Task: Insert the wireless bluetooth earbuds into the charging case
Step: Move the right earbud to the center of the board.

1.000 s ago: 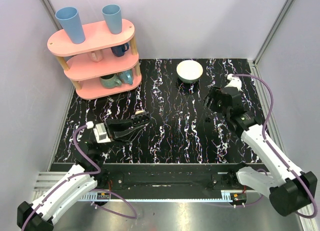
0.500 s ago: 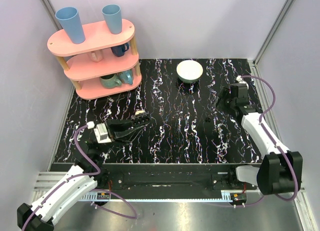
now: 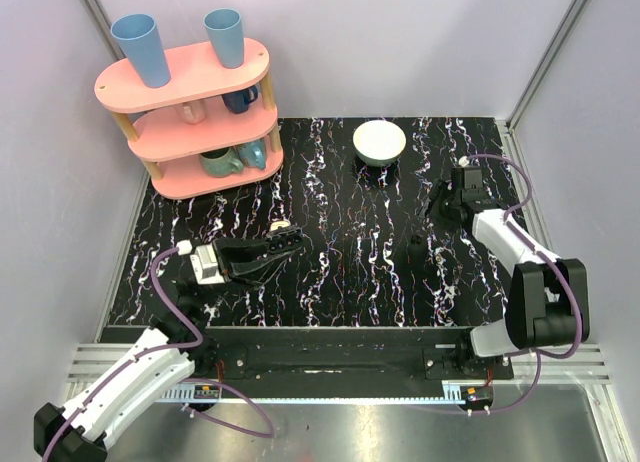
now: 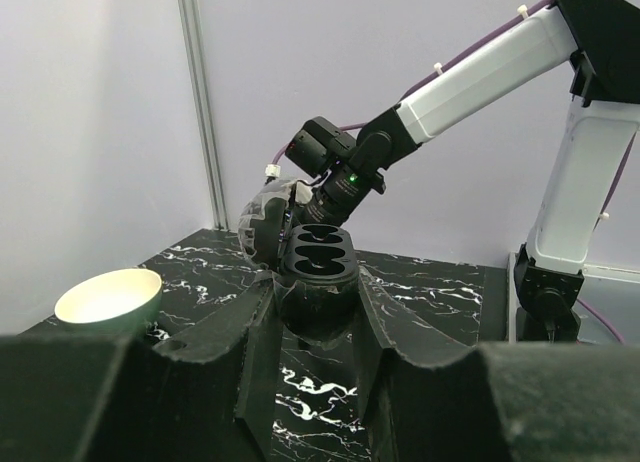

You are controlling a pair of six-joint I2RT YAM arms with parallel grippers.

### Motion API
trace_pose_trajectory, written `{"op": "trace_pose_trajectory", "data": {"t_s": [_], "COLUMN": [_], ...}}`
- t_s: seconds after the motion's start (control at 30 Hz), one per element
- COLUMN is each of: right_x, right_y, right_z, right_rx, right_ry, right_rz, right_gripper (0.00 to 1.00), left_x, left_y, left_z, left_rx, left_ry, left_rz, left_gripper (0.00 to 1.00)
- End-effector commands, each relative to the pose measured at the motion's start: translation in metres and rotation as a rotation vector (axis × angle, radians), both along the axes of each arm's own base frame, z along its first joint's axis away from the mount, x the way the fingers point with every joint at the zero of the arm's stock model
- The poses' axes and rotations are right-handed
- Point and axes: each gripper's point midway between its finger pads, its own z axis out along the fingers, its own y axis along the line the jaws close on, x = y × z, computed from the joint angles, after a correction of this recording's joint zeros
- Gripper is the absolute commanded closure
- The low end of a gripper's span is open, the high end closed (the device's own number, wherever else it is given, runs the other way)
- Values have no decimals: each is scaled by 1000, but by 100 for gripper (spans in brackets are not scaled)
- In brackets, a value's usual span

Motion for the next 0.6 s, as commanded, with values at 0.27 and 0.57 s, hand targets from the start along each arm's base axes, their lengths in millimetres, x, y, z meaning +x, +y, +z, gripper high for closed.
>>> {"op": "trace_pose_trajectory", "data": {"t_s": [0.27,0.57], "right_x": [3,6], "right_y": [-2,-4], "right_z": [-39,-61], "right_rx": [7,-7], "right_ry": [91,124], "right_rz": [-31,-35], "right_gripper": [46,52], "left_x": [-8,-9], "left_y": [4,4], "left_z": [22,21], "left_rx": [-34,-32], "left_ry": [-62,-58], "left_rz": [-6,-7], "left_gripper": [100,100]}}
